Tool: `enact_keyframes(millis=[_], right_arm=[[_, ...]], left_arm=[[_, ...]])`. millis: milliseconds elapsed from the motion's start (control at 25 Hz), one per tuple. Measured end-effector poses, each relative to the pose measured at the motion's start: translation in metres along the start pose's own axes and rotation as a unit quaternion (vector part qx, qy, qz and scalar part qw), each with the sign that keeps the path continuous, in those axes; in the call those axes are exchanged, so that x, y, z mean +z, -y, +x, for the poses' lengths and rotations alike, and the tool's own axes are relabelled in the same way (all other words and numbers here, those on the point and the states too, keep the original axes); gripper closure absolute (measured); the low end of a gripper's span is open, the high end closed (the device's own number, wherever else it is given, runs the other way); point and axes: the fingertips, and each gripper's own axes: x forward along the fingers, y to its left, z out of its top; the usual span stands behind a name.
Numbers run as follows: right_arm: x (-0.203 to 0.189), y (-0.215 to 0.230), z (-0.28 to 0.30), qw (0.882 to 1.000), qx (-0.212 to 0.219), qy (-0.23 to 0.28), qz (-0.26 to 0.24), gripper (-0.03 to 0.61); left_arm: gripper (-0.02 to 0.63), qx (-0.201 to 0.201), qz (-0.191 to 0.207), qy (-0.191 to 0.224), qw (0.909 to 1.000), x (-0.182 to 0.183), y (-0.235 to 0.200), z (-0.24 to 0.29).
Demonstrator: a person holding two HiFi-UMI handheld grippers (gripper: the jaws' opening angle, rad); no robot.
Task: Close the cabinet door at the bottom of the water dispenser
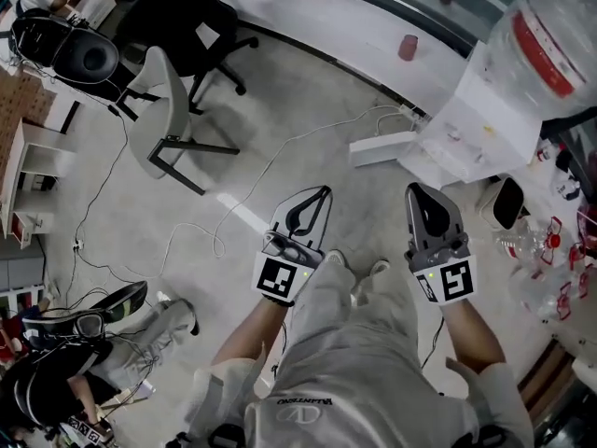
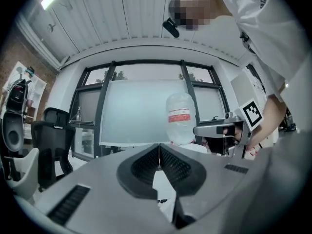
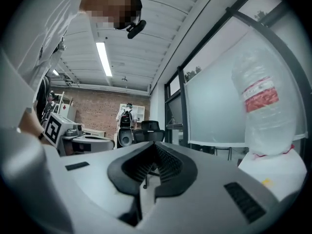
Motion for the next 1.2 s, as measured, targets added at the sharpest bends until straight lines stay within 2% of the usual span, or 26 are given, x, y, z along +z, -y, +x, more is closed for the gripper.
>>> enact_keyframes(millis=[160, 320, 440, 600, 880, 1040, 1200], right_arm=[[-0.081, 0.027, 0.023, 1.0, 0.022, 0.008, -0.007, 0.563], [-0.203, 0.055, 0.043, 1.0, 0.022, 0.001, -0.001, 0.563], [-0.296, 0.065, 0.061, 1.0, 0.021, -0.004, -0.001, 0.563], [-0.39, 0.071, 0.084, 0.999, 0.034, -0.001, 0.009, 0.563], [-0.511, 0.067, 0.119, 0.999, 0.046, 0.003, 0.013, 0.563], [-0.563, 0.069, 0.131, 0.998, 0.056, -0.005, 0.019, 0.563], [-0.597, 0.071, 0.132, 0.997, 0.07, -0.008, 0.008, 0.563]], left_arm=[[0.604, -0.01, 0.017, 0.0, 0.9998, -0.093, -0.003, 0.032], [0.604, -0.002, 0.05, -0.006, 0.9987, -0.21, -0.016, 0.062], [0.604, 0.004, 0.051, -0.001, 0.9987, -0.292, -0.032, 0.08], [0.604, 0.007, 0.06, -0.001, 0.9982, -0.381, -0.048, 0.096], [0.604, -0.004, 0.065, -0.007, 0.9979, -0.501, -0.068, 0.12], [0.604, -0.004, 0.066, 0.002, 0.9978, -0.546, -0.075, 0.136], [0.604, -0.007, 0.059, 0.006, 0.9982, -0.584, -0.076, 0.149]])
